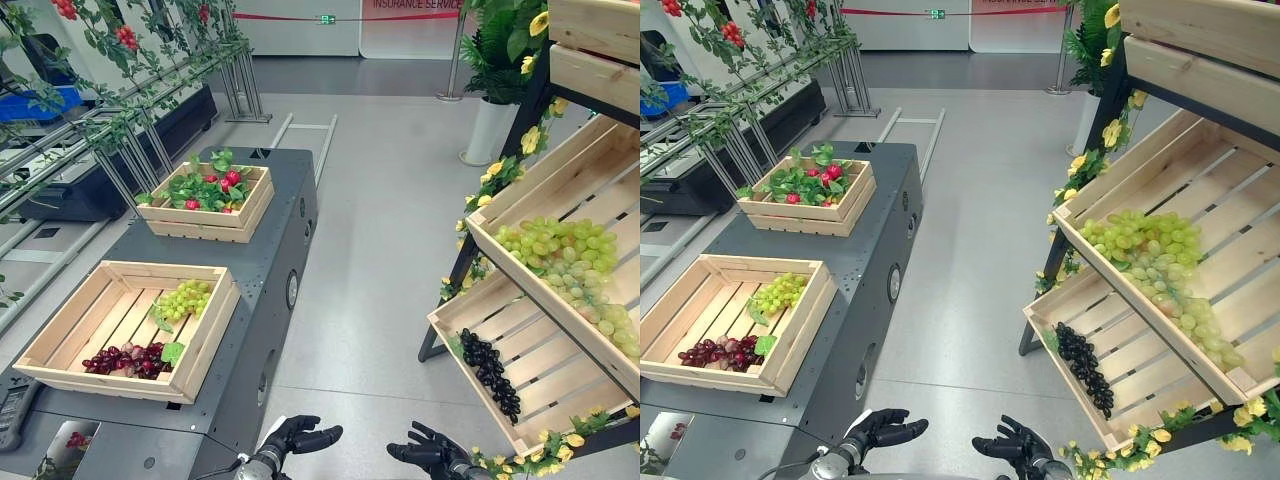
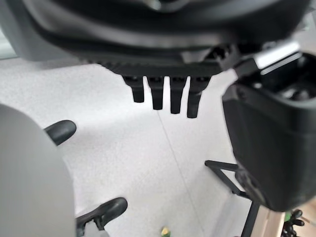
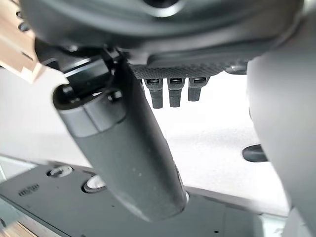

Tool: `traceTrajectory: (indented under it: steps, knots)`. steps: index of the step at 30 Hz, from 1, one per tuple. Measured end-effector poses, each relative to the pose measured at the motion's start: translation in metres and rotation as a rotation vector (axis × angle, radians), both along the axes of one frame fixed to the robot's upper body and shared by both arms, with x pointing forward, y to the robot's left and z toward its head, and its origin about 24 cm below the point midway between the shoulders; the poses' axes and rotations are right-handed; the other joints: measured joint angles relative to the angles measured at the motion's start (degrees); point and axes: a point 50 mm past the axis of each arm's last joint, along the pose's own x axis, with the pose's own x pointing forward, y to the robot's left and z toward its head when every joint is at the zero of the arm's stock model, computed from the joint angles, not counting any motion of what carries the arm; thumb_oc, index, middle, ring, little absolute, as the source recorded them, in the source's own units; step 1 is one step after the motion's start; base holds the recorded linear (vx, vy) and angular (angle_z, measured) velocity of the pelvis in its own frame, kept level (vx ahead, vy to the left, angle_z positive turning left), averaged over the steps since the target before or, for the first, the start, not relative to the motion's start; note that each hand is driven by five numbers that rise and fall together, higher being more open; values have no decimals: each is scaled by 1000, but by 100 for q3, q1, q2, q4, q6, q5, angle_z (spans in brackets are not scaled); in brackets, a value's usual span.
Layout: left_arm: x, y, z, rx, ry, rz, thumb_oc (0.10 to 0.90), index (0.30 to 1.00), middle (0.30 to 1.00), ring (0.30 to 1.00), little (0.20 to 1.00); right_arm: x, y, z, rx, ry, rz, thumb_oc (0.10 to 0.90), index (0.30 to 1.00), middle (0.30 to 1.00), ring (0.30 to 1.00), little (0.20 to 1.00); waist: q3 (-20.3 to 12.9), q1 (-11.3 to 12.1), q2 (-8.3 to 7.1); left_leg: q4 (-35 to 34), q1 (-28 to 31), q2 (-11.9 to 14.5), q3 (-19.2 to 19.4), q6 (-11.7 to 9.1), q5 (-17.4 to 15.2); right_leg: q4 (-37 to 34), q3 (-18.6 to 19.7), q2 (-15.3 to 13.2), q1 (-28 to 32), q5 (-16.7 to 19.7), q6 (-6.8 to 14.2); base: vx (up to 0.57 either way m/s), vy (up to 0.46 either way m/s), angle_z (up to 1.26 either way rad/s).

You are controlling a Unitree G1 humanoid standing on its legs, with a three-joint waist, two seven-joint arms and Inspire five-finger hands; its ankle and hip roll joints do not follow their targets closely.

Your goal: Pick up the fruits from the basket on one side to the basket on the other side

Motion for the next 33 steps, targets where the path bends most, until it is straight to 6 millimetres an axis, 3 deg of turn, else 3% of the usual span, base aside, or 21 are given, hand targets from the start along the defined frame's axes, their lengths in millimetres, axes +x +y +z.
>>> traceTrajectory:
  steps: [14,18,21,23,24,25,26,28,29,30,31,33]
  knots:
    - [2,1,1,42,-28,-3,800,900,900,900,900,0,-5,1,-21,9,35,800,900,900,900,900,35,58,142,0,-41,0,-142,-7,7,2,-198,-17,88,-46,6,23,38,8]
    - [14,-13,5,42,-75,-137,800,900,900,900,900,-3,-14,1,-40,14,21,800,900,900,900,900,157,3,156,79,-218,3,473,6,35,18,-871,-276,266,-123,162,20,226,78]
    - [13,-9,6,41,-81,-121,800,900,900,900,900,-1,-14,2,-46,7,7,800,900,900,900,900,193,167,165,-1,-222,-159,311,74,147,186,-950,-443,237,-229,314,64,193,33]
    - [15,-2,7,61,-93,-113,800,900,900,900,900,5,-9,2,-33,-8,11,800,900,900,900,900,242,198,99,0,-241,-280,265,157,103,595,-932,-619,67,-407,385,64,237,22]
    - [18,2,8,70,-102,-117,800,900,900,900,900,13,-7,5,-32,-35,14,800,900,900,900,900,333,159,102,-2,-230,-322,203,210,87,1118,-931,-756,-80,-476,420,57,224,32]
    - [22,1,10,70,-111,-122,800,900,900,900,900,18,-7,6,-32,-56,15,800,900,900,900,900,427,149,125,12,-233,-306,169,270,107,1564,-883,-816,-266,-485,401,73,217,45]
    - [32,0,14,67,-141,-137,800,900,900,900,900,29,-10,11,-32,-92,-7,800,900,900,900,900,577,160,138,167,-307,-289,156,354,55,2485,-688,-992,-674,-470,380,106,134,56]
    - [48,3,22,82,-194,-167,800,900,900,900,900,44,-11,18,-30,-156,-9,800,900,900,900,900,843,180,-20,279,-278,-333,56,455,-12,3962,-128,-1287,-1337,-124,123,148,-23,65]
    - [48,7,22,91,-197,-168,800,900,900,900,900,50,-9,20,-19,-177,-12,800,900,900,900,900,906,205,-46,265,-222,-367,3,474,-9,4297,91,-1298,-1587,-39,180,189,-196,50]
    - [47,13,22,113,-186,-179,800,900,900,900,900,56,-4,22,7,-207,-28,800,900,900,900,900,936,187,-124,173,-238,-345,-160,514,16,4250,362,-1022,-1912,-205,250,191,-194,42]
    - [46,15,22,118,-181,-180,800,900,900,900,900,60,-2,25,16,-229,-30,800,900,900,900,900,944,160,-135,129,-248,-329,-222,546,37,4010,377,-886,-1973,-204,252,288,-335,60]
    - [45,15,21,128,-172,-209,800,900,900,900,900,59,-5,25,34,-246,-74,800,900,900,900,900,982,96,-109,51,-267,-353,-468,566,53,2676,352,-480,-2014,-197,256,265,-276,66]
